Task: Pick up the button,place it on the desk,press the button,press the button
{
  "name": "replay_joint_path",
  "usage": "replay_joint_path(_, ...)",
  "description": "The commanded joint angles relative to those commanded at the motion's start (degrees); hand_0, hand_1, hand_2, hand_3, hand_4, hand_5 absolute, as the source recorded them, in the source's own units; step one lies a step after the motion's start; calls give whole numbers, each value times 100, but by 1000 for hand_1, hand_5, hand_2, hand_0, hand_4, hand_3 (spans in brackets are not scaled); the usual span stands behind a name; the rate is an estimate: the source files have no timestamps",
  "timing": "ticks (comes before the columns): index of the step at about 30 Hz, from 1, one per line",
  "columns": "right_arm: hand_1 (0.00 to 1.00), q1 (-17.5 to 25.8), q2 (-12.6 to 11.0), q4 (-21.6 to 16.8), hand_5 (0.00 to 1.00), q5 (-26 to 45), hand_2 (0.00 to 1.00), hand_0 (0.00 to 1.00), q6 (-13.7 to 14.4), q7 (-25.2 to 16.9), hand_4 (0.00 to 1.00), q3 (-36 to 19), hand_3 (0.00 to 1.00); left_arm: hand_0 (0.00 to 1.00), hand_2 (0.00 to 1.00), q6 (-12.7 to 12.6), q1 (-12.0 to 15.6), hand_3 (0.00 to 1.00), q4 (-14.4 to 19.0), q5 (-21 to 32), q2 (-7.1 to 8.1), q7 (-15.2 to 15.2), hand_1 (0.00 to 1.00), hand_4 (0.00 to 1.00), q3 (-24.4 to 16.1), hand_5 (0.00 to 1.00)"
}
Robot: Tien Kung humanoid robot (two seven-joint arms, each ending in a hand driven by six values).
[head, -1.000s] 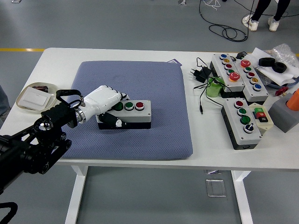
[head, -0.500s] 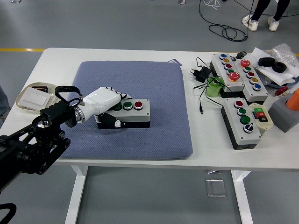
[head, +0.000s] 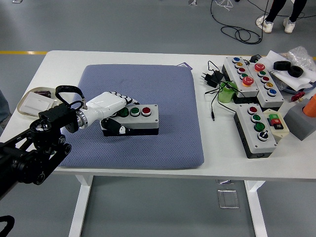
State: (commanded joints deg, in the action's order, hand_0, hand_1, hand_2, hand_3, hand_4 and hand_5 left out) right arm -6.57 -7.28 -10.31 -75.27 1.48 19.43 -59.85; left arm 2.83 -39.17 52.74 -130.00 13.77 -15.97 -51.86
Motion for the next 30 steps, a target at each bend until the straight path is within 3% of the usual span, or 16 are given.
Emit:
replay_joint_path(5,638,-1,0,0,235,13,671,648,4,-2,387,4,585,922,983,229,67,952,190,0,53,-21,911,864,-182,454)
replay_joint_path(9,638,-2,0,0,235,7,671,648,5,-3,387,-3,585,922,983,312,155,952,539,0,91,-63,911,864,-475,454)
replay_joint_path(10,638,-1,0,0,234,8,671,648,7,-3,387,-4,585,876,912,316,185,938,680,39,102,-34,862,756,-584,403)
replay_joint_path(12,638,1,-1,0,234,13,671,648,9,-4,387,-1,585,876,912,292,217,938,899,55,125,27,862,756,-718,403)
replay_joint_path(15,638,0,-6,0,234,7,671,648,6,-5,387,-3,585,876,912,24,248,938,1247,19,159,343,862,756,-787,403)
replay_joint_path(16,638,-1,-5,0,234,7,671,648,6,-4,386,-2,585,540,620,-168,272,966,1418,0,171,522,520,521,-823,144)
replay_joint_path(19,638,0,-4,0,234,10,671,648,5,-1,386,2,585,540,620,-630,305,966,1787,0,188,839,520,521,-895,144)
replay_joint_path(21,638,0,-5,0,234,6,671,648,2,0,386,7,585,540,620,-615,319,966,1984,0,210,975,520,521,-918,144)
replay_joint_path(22,638,3,-6,0,233,9,671,648,3,2,386,9,585,212,263,-497,347,955,2151,0,235,1083,237,664,-930,82)
replay_joint_path(27,638,18,-10,0,233,31,671,648,7,3,386,18,585,212,263,-256,427,955,2625,0,290,1340,237,664,-866,82)
replay_joint_path(28,638,21,-10,0,234,25,671,648,7,3,386,15,585,90,93,-202,436,932,2696,0,292,1378,52,461,-854,2)
replay_joint_path(30,638,25,-11,0,234,22,671,648,7,4,386,14,585,90,93,-160,441,932,2747,0,294,1406,52,461,-844,2)
